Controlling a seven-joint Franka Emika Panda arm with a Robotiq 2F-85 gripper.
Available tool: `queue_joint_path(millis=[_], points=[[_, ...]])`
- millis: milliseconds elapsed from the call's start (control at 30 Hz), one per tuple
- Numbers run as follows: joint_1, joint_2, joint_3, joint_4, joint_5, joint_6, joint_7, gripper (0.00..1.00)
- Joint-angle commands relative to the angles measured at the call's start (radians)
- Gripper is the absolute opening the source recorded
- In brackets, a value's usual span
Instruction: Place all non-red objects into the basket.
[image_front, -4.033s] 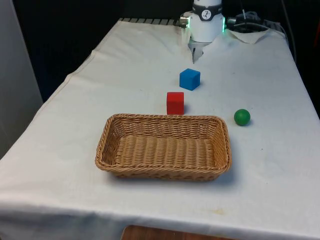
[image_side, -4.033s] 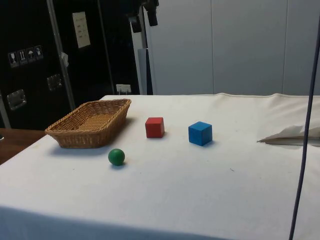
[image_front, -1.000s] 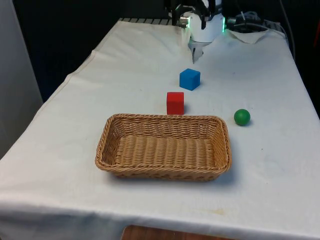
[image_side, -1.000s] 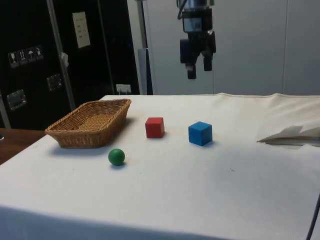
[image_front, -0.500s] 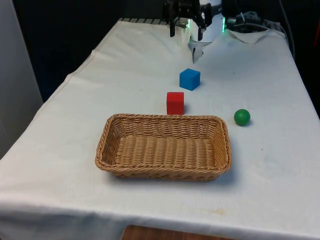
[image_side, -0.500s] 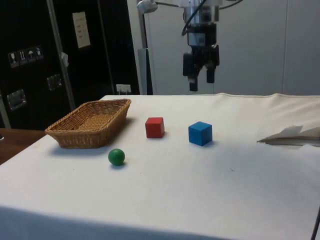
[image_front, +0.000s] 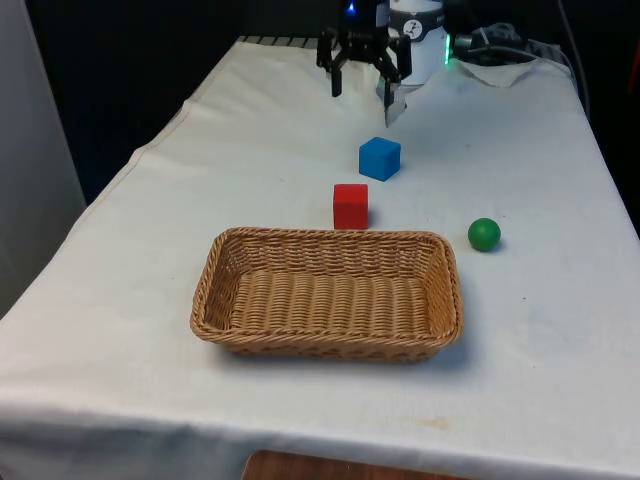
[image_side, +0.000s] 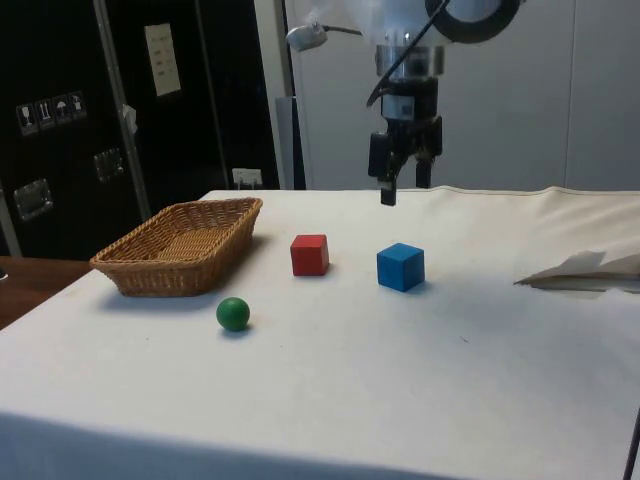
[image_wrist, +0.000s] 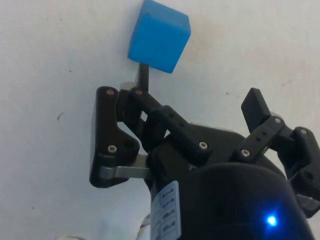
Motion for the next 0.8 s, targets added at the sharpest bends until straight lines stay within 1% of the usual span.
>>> queue_joint_path(millis=[0,33,67,100,200,233,333,367,400,533,567,633,667,700,767], points=[[0.007,-0.004,-0.006,-0.015,0.02,0.027,-0.013,1.0],[0.009,0.0,-0.006,-0.023,0.026,0.045,-0.015,1.0],[0.0,0.007,0.0,-0.012,0.005,0.03,-0.001,1.0],[0.01,0.002,-0.005,-0.027,0.028,0.054,-0.014,1.0],[0.014,0.01,-0.003,-0.039,0.037,0.082,-0.011,1.0],[0.016,0.02,0.001,-0.048,0.043,0.102,-0.009,1.0],[0.02,0.039,0.007,-0.058,0.048,0.132,-0.003,1.0],[0.007,0.039,0.008,-0.051,0.026,0.115,0.002,1.0],[0.022,0.047,0.011,-0.061,0.05,0.143,0.002,1.0],[0.027,0.077,0.028,-0.071,0.063,0.183,0.013,1.0],[0.028,0.092,0.039,-0.074,0.07,0.201,0.021,1.0],[0.03,0.107,0.05,-0.076,0.075,0.217,0.029,1.0],[0.019,0.119,0.051,-0.065,0.055,0.207,0.035,1.0],[0.03,0.113,0.055,-0.077,0.079,0.223,0.032,1.0],[0.032,0.128,0.066,-0.076,0.088,0.235,0.038,1.0]])
